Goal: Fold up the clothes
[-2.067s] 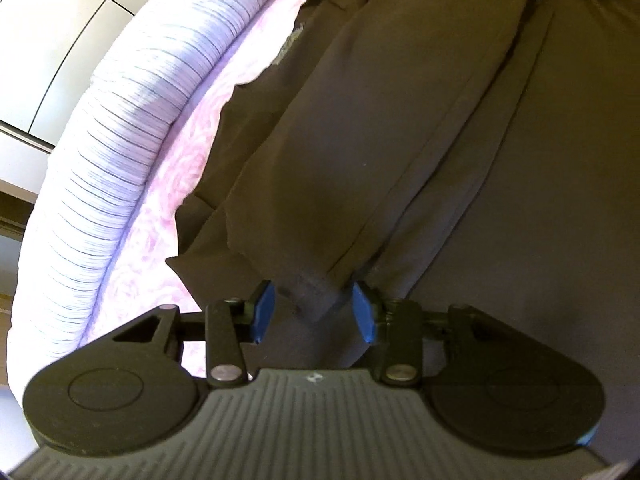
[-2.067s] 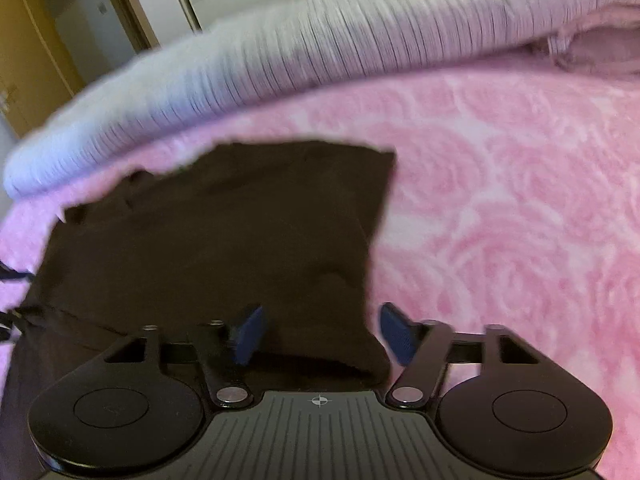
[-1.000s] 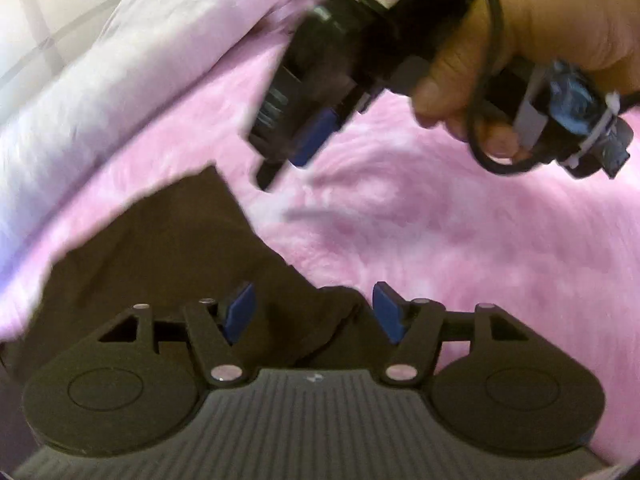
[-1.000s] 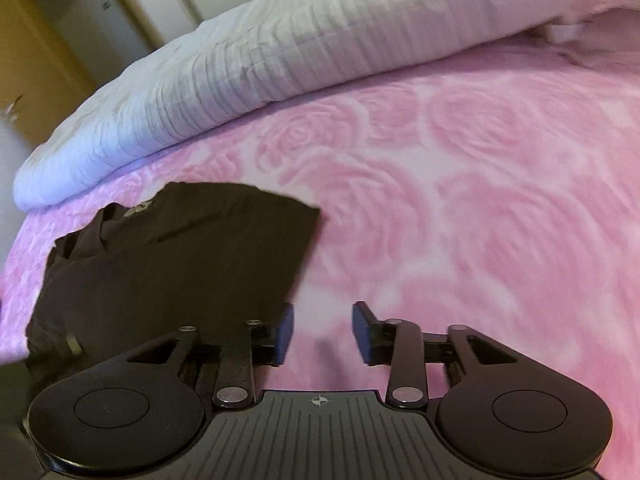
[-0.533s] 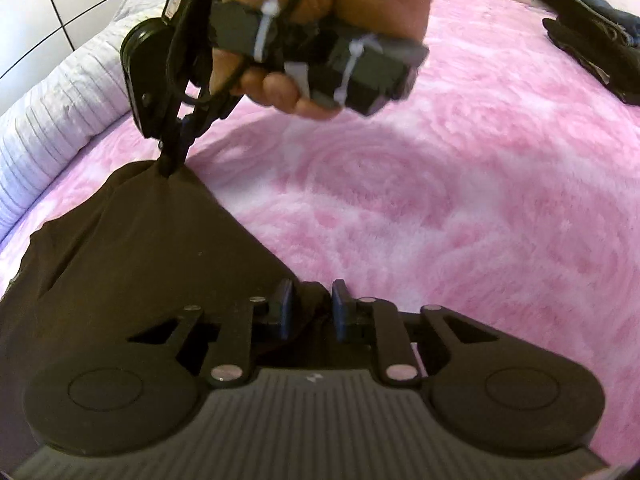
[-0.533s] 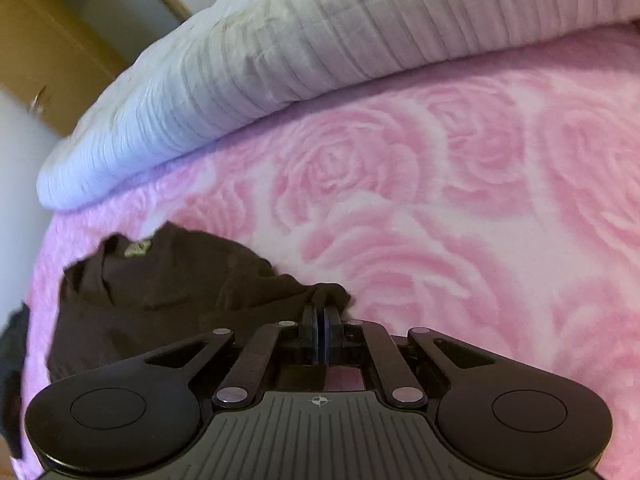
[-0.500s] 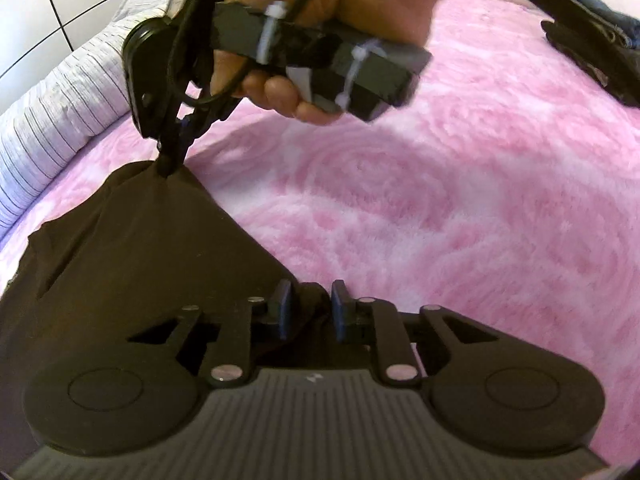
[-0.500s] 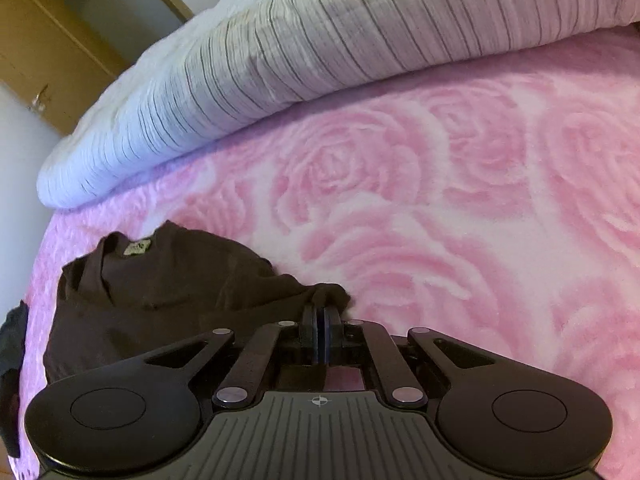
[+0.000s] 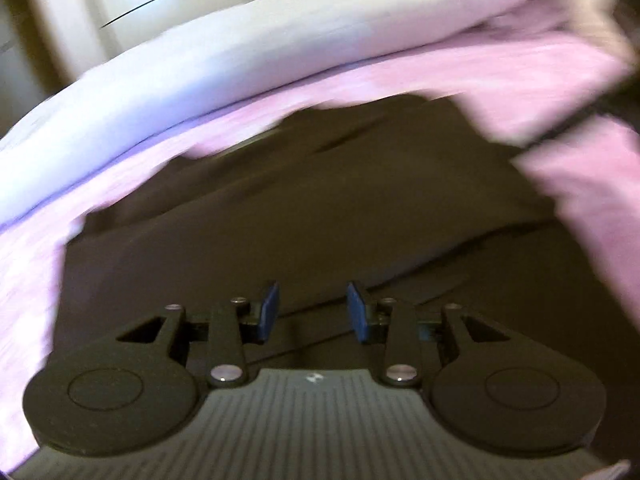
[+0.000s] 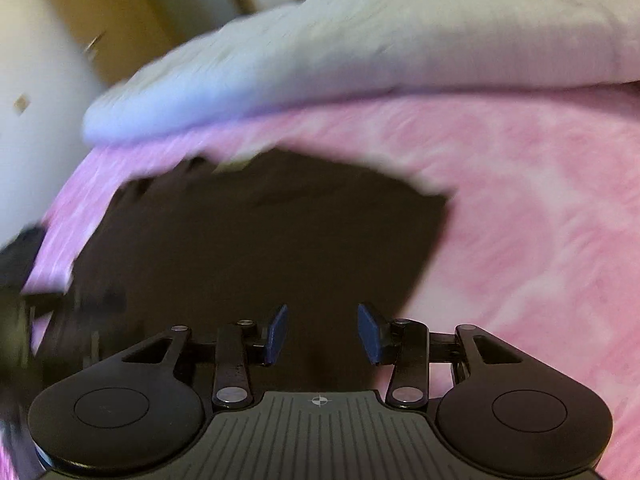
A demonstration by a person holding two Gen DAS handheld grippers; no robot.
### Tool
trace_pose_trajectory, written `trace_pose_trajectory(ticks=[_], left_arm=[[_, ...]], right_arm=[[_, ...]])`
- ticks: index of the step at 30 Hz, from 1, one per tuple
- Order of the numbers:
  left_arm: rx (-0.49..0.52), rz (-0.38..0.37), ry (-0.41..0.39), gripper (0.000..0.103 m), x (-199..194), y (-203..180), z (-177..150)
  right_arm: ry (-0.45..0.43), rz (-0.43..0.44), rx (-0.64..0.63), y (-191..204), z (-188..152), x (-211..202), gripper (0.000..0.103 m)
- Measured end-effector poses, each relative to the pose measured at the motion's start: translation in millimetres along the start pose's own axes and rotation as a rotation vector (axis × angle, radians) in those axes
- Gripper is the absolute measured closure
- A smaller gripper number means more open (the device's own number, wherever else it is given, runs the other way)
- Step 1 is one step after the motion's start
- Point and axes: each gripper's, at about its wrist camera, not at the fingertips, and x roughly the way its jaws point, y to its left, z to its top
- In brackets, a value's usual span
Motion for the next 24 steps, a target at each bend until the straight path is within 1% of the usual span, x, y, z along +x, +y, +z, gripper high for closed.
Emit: trace_pose_trajectory(ticks=[1,3,6,8,10,11,12,13,16,19,21,24], left_arm=[[-0.044,0.029,0.016,0.070,2.5,22.7,-4.6],[-0.189,0.052,0.035,0.070,8.6,74.6,-9.1],[-0.355,0.060,0.028,0.070,20.4,146.5,-6.2],[-0.476,0.016,0.037,0.070,34.0,187.6,-3.6],[-0.566,-0.048,0.049,0.069,49.0,213.7,-4.1],[-0.586,-0.069,0.060,0.069,56.7,220.7,-4.6],[-0.574,-0.090,0.068,0.070,63.2,223.3,-3.6],[-0.536,-0.092,0.080,0.070,68.9,222.1,-1.6],[-0.370,-0.032,0.133,0.069,85.8,207.0,-0.1],[-0.305,-0.024,0.116,0.070,86.7,205.8,-2.8],[-0.314,-0.043,0.100,0.071,71.6,215.3,-7.8],[-0.295,-0.055,0.074,0.071,32.0,234.8,-27.8]], right_arm=[[0.039,-0.002,-0.012,6.2,-9.5,7.5,0.060],[0.109,-0.030,-0.051,16.3,-26.1,19.9,0.060],[0.123,-0.094,-0.106,32.2,-30.3,19.6,0.060],[0.135,-0.135,-0.101,40.5,-26.7,19.0,0.060],[0.135,-0.175,-0.107,50.7,-22.9,18.1,0.060],[0.126,-0.188,-0.112,57.2,-22.2,17.3,0.060],[0.118,-0.201,-0.117,63.6,-21.5,16.5,0.060],[0.113,-0.212,-0.125,70.6,-21.3,16.9,0.060],[0.124,-0.239,-0.165,92.7,-24.2,23.1,0.060],[0.131,-0.286,-0.185,111.4,-35.4,26.4,0.060],[0.127,-0.313,-0.178,125.1,-44.3,25.5,0.060],[0.138,-0.307,-0.132,144.2,-61.7,18.6,0.060]])
